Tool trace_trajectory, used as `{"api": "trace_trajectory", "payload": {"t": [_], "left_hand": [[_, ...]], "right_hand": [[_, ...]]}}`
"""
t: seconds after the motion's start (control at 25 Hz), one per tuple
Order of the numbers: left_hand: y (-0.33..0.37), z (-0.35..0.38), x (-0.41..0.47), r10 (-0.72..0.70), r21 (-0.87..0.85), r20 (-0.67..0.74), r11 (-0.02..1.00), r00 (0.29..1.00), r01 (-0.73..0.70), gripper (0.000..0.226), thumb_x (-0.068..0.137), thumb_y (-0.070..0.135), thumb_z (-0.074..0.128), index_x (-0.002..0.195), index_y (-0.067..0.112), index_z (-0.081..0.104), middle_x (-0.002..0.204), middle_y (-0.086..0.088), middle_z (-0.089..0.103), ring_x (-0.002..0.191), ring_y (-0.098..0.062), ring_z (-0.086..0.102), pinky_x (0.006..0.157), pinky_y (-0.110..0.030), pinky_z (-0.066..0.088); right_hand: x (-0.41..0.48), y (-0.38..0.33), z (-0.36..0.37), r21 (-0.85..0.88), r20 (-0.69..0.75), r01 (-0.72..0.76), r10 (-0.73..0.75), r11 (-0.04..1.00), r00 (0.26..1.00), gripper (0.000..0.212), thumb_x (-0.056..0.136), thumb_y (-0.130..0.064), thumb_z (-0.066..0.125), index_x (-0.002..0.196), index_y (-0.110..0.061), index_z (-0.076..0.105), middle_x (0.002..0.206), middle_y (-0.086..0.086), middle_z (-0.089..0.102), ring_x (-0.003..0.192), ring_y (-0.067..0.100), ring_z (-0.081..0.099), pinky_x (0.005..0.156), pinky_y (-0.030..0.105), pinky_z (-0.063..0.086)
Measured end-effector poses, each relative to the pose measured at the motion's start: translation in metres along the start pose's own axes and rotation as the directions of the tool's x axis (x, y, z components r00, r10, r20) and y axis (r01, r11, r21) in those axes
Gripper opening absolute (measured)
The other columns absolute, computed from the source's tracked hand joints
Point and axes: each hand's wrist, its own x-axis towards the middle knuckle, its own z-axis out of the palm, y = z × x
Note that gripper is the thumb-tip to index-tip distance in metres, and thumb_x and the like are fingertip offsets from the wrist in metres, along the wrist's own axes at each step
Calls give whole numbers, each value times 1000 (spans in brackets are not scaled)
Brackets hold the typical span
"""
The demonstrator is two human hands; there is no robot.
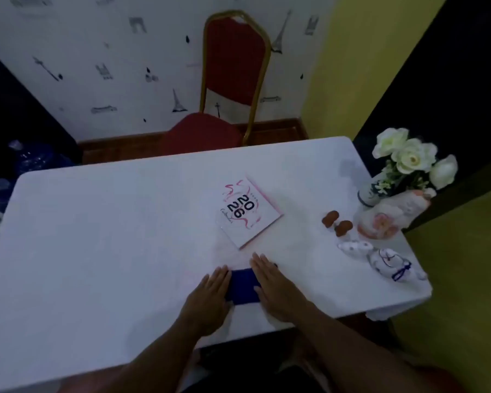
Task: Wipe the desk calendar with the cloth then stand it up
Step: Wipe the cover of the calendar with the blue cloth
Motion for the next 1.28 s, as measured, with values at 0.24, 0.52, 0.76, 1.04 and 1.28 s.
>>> {"api": "trace_trajectory", "payload": {"t": [0.24, 0.52, 0.76, 1.04, 1.28], "left_hand": [[1, 15, 12, 63, 238, -76, 970, 995, -44, 86, 97, 56, 43, 156, 10, 1, 162, -11, -7, 151, -26, -3, 123, -47, 5], [-9, 3, 22, 277, 290, -199, 933, 940, -213, 48, 95, 38, 55, 133, 9, 60, 137, -13, 60, 125, -25, 59, 110, -42, 36], [-30, -37, 33, 159, 80, -257, 986, 953, -143, 68, 100, 56, 20, 144, 13, 48, 151, -9, 46, 143, -21, 38, 120, -44, 27], [-72, -81, 103, -27, -9, -325, 1000, 945, 26, 58, 105, 41, 17, 156, 12, 19, 165, -8, 14, 152, -18, 5, 124, -35, 5], [-92, -84, 153, -127, -29, -267, 992, 955, 124, 74, 100, 57, 9, 157, 11, -5, 165, -7, -12, 152, -21, -12, 124, -43, 3]], "right_hand": [[-2, 13, 19, 46, 21, 64, -65, 997, 998, 83, 102, -58, 39, 162, -6, 17, 171, 10, 12, 158, 24, 9, 128, 44, 14], [10, -5, 23, 99, -162, 68, -51, 993, 986, 79, 92, -50, 64, 153, -4, 44, 160, 13, 42, 149, 30, 37, 121, 49, 33], [28, -4, 7, 301, -222, 14, 56, 954, 974, 62, 83, -7, 81, 142, -6, 59, 137, 16, 66, 124, 34, 66, 99, 47, 57], [82, 28, -50, 681, -343, -90, 424, 727, 838, 32, 101, -15, 60, 132, -11, 65, 87, -34, 66, 73, -15, 61, 64, 0, 42], [187, 63, -88, 795, -322, -209, 689, 569, 649, 39, 103, -16, 53, 142, -15, 57, 105, -10, 69, 97, 1, 69, 70, -2, 46]]}}
